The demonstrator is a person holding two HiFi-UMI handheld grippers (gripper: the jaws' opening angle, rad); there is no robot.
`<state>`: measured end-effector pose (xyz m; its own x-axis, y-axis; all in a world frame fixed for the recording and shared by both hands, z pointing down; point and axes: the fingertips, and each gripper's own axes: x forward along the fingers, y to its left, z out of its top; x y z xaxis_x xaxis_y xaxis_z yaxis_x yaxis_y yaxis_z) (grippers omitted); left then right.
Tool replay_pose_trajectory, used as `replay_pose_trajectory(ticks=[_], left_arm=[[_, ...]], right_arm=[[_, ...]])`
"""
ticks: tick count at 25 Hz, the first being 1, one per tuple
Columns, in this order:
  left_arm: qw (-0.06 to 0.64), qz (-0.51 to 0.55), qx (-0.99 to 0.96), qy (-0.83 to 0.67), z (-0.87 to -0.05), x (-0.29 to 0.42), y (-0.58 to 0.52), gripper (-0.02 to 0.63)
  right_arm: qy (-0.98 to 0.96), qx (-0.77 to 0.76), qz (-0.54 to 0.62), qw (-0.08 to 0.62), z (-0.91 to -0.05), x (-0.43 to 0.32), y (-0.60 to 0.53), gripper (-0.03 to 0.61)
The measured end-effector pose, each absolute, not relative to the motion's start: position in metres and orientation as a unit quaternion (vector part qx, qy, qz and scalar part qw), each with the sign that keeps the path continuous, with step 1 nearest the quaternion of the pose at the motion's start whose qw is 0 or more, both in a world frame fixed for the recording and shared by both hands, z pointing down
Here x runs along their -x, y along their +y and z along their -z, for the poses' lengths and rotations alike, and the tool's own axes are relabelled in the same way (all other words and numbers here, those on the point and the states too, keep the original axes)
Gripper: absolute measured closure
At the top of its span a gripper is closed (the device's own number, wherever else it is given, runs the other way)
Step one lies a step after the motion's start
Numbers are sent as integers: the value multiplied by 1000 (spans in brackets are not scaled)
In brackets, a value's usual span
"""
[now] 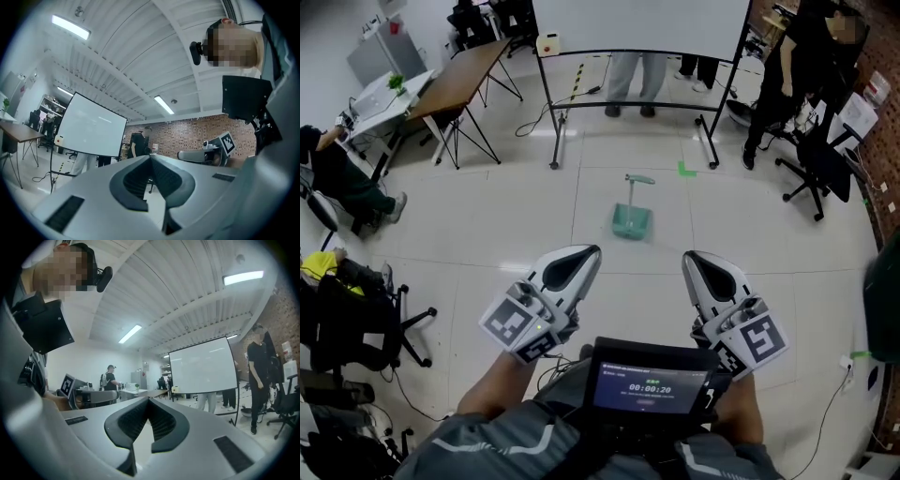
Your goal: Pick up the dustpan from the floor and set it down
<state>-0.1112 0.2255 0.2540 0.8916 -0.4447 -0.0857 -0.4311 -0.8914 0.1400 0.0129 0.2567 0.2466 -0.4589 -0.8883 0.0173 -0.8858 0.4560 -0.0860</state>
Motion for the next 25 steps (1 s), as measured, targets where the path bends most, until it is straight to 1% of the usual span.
replay_pose_trajectory(ticks=[9, 25], left_arm=[[65, 54, -969, -234, -248, 111, 238, 588], [73, 44, -970, -228, -257, 101, 229, 588]], right_arm=[[852, 523, 33, 6, -232, -20, 272, 561], [848, 529, 29, 1, -236, -34, 264, 561]])
